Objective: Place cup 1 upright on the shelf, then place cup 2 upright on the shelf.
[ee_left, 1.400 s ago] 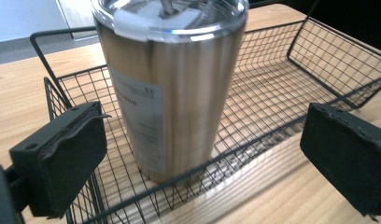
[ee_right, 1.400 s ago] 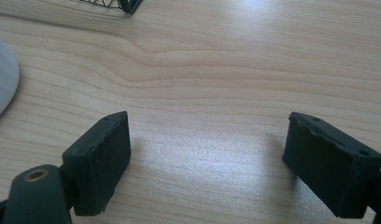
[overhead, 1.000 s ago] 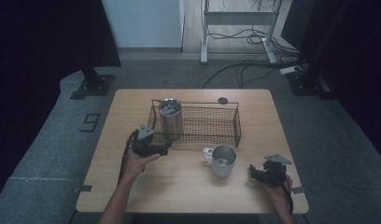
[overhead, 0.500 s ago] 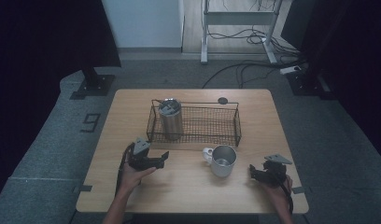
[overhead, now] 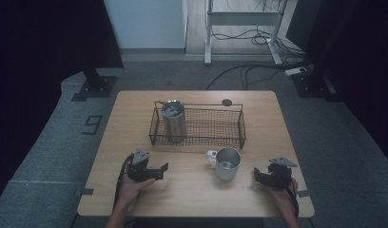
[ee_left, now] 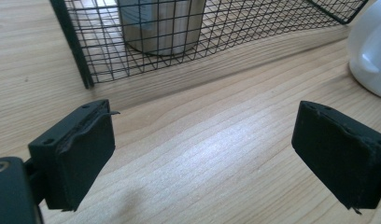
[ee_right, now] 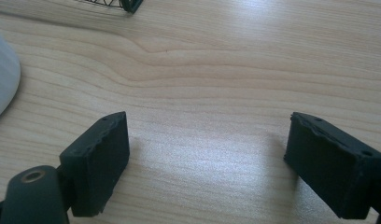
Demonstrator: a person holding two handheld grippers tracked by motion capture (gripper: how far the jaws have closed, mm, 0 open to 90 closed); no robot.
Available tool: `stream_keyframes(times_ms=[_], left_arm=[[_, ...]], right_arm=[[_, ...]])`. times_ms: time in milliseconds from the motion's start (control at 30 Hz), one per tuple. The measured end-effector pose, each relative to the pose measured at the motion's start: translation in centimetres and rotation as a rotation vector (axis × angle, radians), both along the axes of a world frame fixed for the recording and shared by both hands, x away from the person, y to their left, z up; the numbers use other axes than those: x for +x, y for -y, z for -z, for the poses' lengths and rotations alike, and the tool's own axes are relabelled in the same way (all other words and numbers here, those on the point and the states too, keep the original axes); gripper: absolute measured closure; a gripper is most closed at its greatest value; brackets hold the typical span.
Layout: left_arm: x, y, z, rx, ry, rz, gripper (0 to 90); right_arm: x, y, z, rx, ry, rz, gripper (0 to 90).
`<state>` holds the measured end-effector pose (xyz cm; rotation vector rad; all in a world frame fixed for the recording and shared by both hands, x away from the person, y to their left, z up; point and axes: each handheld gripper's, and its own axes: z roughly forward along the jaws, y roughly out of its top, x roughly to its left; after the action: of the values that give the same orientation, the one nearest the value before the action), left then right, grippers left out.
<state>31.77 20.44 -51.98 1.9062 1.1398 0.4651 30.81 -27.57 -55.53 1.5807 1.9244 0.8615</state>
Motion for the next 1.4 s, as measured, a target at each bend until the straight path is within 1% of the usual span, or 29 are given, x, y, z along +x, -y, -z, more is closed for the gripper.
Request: stream_keyframes(times_ms=[100,167,300,367,433,533,567,667,767,1033,1400], left_arm=[[-0.1,-0.2,0.1,-0.002,0.0,-0.01,6.2],[-0.2,-0.4,0.1,-0.001,0.0,-0.012,6.3],[-0.3,-0.6,0.3,0.0,-0.001,-0.02,6.5],[-0.4,-0.4,0.5,0.004,-0.006,-0.016,6.5],[-0.5,-0.2,0.5,0.008,-0.005,-0.015,6.2],[-0.6,-0.1,0.5,0.006,-0.006,-0.012,6.1],[-0.6,-0.1,0.5,0.006,-0.004,-0.015,6.1],[-0.6,0.0,0.5,0.009,-0.004,-0.017,6.2],[-0.7,0.0,0.5,0.009,-0.01,-0.02,6.3],[-0.8,0.1,0.5,0.013,-0.022,-0.018,6.3],[-0.8,0.1,0.5,0.015,-0.031,-0.017,6.4]], right_arm=[[-0.1,0.0,0.0,-0.004,0.005,0.011,12.9],[-0.3,0.1,-0.1,-0.003,0.018,0.015,12.8],[-0.7,0.3,-0.7,0.032,0.04,0.016,12.9],[-1.0,0.2,-1.2,0.056,0.05,0.006,12.9],[-1.2,-0.1,-1.6,0.068,0.063,-0.009,12.9],[-1.7,-0.9,-2.5,0.077,0.089,-0.034,12.9],[-1.9,-1.3,-2.8,0.082,0.104,-0.043,13.0],[-2.3,-1.9,-3.2,0.083,0.126,-0.055,13.6],[-2.6,-2.4,-3.6,0.091,0.136,-0.073,13.6],[-3.2,-3.6,-4.3,0.134,0.145,-0.136,13.3],[-3.9,-4.9,-5.0,0.168,0.16,-0.204,12.9]])
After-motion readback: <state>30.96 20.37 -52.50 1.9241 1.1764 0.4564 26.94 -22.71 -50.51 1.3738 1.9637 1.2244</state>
